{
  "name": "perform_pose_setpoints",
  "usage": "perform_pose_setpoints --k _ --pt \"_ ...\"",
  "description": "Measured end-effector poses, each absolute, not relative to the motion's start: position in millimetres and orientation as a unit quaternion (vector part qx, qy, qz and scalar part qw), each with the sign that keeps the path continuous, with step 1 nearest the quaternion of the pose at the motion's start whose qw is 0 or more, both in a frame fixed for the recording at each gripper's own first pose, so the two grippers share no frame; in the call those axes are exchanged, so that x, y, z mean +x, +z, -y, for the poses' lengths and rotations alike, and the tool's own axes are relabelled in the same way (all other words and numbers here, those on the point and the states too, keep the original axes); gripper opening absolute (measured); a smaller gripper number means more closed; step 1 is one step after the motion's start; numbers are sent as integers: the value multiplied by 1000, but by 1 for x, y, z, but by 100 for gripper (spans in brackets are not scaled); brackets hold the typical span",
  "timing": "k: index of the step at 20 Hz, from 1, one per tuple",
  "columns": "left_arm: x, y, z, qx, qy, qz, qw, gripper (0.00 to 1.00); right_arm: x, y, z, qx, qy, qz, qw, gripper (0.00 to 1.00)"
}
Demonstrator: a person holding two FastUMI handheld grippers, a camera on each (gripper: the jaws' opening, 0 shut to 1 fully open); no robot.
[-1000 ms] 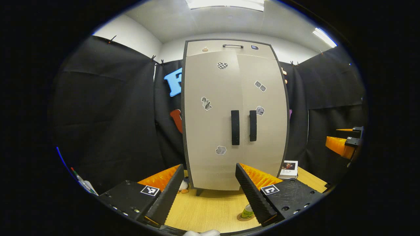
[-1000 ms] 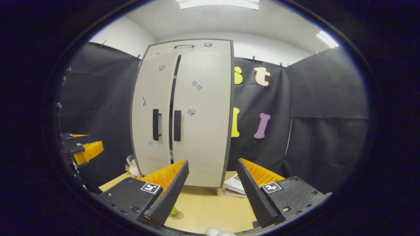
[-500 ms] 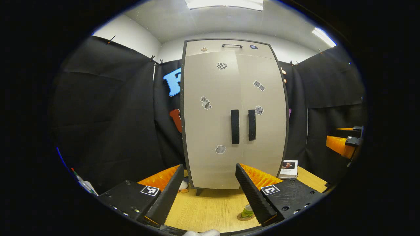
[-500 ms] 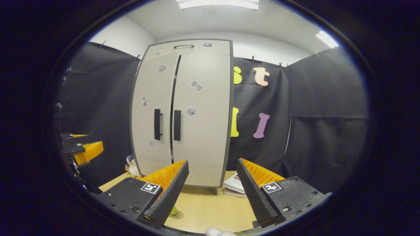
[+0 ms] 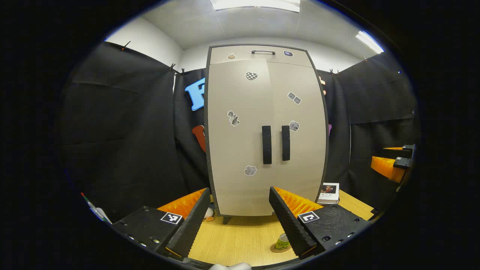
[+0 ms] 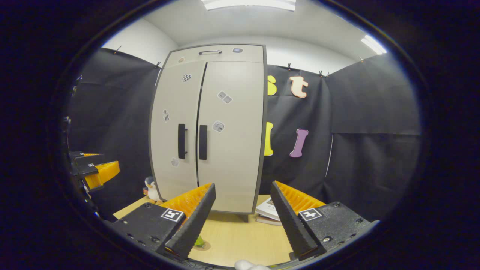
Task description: Grasp the bottle in the cabinet with the left hand and place it on the coaster, then close the right door with the right hand and the left door with the left hand.
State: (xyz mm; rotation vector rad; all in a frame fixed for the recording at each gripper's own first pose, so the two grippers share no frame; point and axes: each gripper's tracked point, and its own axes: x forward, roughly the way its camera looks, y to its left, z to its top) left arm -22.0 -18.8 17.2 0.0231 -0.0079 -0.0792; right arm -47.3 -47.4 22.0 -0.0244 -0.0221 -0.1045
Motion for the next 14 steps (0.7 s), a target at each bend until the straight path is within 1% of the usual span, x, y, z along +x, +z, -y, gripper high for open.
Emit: perform_pose_setpoints --k 2,3,7,8,10,13,14 --pt "-21 18 18 11 -41 5 999 96 -46 23 47 -12 -53 12 998 96" --pt "-21 18 18 11 -41 6 999 96 -45 23 47 -12 -52 12 998 97" --pt "-19 18 19 11 -42 7 999 96 -44 23 46 -12 -52 12 998 97" --pt "-19 18 19 11 -42 7 999 96 -44 24 45 -11 -52 12 999 96" --pt "-18 19 18 11 -42 8 999 96 -43 26 45 -11 -53 14 998 97" --pt "-16 21 18 11 -42 10 999 96 -42 27 45 -12 -53 15 998 96" --pt "-16 21 18 11 -42 10 999 96 -42 28 44 -11 -52 16 998 97"
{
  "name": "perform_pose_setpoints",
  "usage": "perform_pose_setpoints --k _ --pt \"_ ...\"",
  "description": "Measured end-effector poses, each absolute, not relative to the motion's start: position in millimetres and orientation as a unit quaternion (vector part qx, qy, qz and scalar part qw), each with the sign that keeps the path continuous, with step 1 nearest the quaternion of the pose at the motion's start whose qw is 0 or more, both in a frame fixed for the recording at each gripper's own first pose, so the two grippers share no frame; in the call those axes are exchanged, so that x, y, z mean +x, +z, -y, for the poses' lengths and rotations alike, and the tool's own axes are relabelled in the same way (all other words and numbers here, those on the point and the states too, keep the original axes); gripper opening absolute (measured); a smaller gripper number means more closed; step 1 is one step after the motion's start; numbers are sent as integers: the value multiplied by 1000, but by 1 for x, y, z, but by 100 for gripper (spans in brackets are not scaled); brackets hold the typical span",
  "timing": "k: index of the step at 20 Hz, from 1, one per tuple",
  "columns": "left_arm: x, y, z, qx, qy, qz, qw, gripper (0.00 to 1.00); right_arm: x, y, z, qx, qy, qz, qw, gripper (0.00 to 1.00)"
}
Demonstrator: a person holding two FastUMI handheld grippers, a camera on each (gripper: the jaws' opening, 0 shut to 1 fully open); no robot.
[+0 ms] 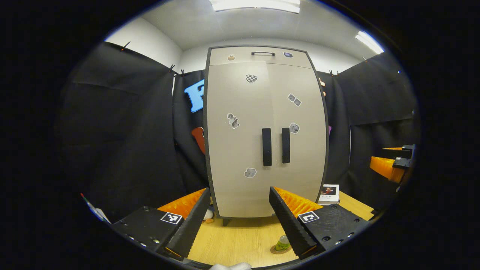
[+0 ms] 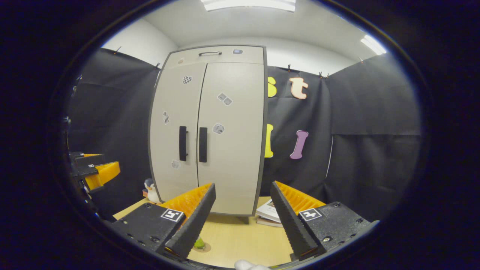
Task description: Grasp the bottle in the cabinet with the left hand and place it on the coaster, then close the right door with the right hand and the left door with the left hand.
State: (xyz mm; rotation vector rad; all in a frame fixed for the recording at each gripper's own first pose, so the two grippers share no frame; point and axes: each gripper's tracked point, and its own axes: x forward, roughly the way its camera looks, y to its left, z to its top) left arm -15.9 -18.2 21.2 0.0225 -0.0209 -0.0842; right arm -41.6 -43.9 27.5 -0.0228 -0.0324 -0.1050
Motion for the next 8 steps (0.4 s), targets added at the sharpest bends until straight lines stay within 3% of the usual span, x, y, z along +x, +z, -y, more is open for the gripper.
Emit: perform_pose_setpoints --k 8 --pt "-16 21 20 13 -45 10 999 96 -40 28 41 -10 -48 15 999 97"
